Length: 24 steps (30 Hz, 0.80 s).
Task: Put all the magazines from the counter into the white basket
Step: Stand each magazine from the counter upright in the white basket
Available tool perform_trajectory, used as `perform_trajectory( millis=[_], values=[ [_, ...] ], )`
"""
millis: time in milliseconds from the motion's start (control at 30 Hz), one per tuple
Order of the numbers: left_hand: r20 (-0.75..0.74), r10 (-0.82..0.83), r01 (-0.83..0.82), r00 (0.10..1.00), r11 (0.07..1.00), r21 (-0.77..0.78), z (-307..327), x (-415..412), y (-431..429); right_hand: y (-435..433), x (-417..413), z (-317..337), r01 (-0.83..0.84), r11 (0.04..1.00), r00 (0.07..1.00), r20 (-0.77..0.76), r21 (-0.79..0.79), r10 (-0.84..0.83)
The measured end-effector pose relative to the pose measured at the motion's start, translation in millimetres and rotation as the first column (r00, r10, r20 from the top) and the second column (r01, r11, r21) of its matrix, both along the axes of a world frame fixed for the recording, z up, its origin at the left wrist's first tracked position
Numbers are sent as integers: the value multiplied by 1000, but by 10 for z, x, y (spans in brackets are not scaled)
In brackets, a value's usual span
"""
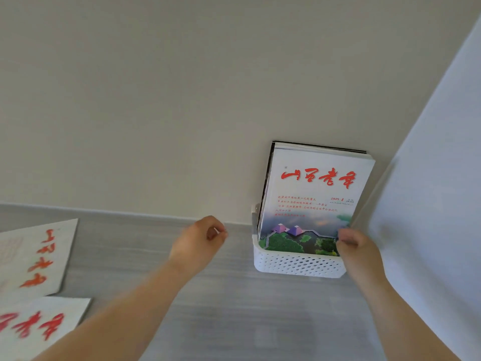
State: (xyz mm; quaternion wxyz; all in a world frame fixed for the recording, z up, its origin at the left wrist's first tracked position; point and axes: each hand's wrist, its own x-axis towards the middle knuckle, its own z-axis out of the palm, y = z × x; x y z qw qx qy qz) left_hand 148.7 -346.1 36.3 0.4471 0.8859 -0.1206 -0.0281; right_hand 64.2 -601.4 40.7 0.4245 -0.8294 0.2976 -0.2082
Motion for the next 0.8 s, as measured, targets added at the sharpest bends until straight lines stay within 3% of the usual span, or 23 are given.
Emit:
perform_trajectory(
  millis=[167, 333, 533, 600, 733, 800],
  values=[
    [-60, 145, -150, 988, 985, -88, -107, -483, 1188, 979, -100, -82, -169, 984, 985, -54, -62, 166],
    [-112, 336, -344, 935, 938, -52, -322, -900, 2346, 2160, -148, -503, -369, 928, 922, -143, -41, 360],
    [-214, 542, -533, 813, 840, 103, -718, -1317, 3487, 3626, -495, -1012, -625, 725, 781, -225, -289, 583],
    [-240, 578, -552, 780, 816, 172, -848, -1395, 3738, 4063, -631, -1089, -719, 662, 694, -291, -214, 659],
    [-219, 544, -483, 810, 830, 278, -991, -1462, 4048, 4455, -781, -1225, -771, 490, 637, -512, -407, 577],
    [-181, 510, -440, 841, 839, 322, -1030, -1442, 4102, 4520, -783, -1271, -746, 484, 665, -536, -457, 519]
  ],
)
